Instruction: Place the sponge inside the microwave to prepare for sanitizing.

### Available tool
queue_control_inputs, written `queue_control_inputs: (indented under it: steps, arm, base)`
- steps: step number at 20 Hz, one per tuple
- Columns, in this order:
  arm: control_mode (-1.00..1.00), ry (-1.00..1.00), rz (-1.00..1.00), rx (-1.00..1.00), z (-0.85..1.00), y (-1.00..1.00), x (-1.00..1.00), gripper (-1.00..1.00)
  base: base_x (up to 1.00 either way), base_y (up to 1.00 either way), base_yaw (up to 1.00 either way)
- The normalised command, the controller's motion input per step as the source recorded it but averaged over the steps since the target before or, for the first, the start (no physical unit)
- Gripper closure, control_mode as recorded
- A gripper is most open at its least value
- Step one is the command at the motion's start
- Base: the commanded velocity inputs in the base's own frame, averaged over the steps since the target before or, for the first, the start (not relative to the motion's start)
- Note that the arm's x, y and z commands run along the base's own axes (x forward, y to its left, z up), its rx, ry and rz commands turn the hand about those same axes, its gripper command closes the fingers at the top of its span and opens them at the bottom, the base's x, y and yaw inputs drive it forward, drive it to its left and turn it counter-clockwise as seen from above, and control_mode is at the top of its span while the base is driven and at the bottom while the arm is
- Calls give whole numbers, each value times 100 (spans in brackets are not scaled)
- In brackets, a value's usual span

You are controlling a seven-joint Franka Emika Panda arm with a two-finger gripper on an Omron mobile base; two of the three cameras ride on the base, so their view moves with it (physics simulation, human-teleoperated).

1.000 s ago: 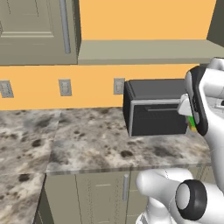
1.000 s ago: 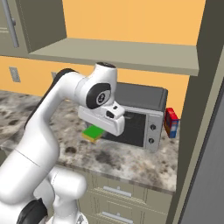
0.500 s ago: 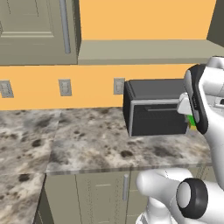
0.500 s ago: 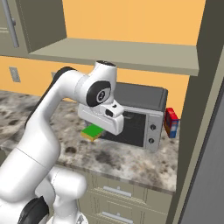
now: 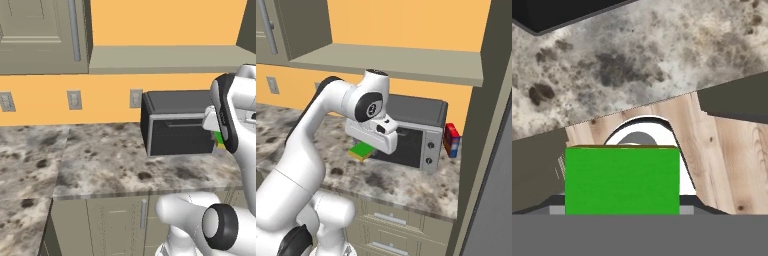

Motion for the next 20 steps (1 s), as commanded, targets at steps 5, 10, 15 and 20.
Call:
queue_control_inputs:
  steps: [5, 10, 15, 20]
  arm:
    - [100, 0, 0, 0, 0, 0, 0, 100]
    - [100, 0, 0, 0, 0, 0, 0, 100]
    - [100, 0, 0, 0, 0, 0, 0, 100]
    - [100, 0, 0, 0, 0, 0, 0, 100]
  base:
    - [-53, 0, 0]
    - [-67, -2, -1]
    - [-72, -5, -1]
    - [-77, -6, -1]
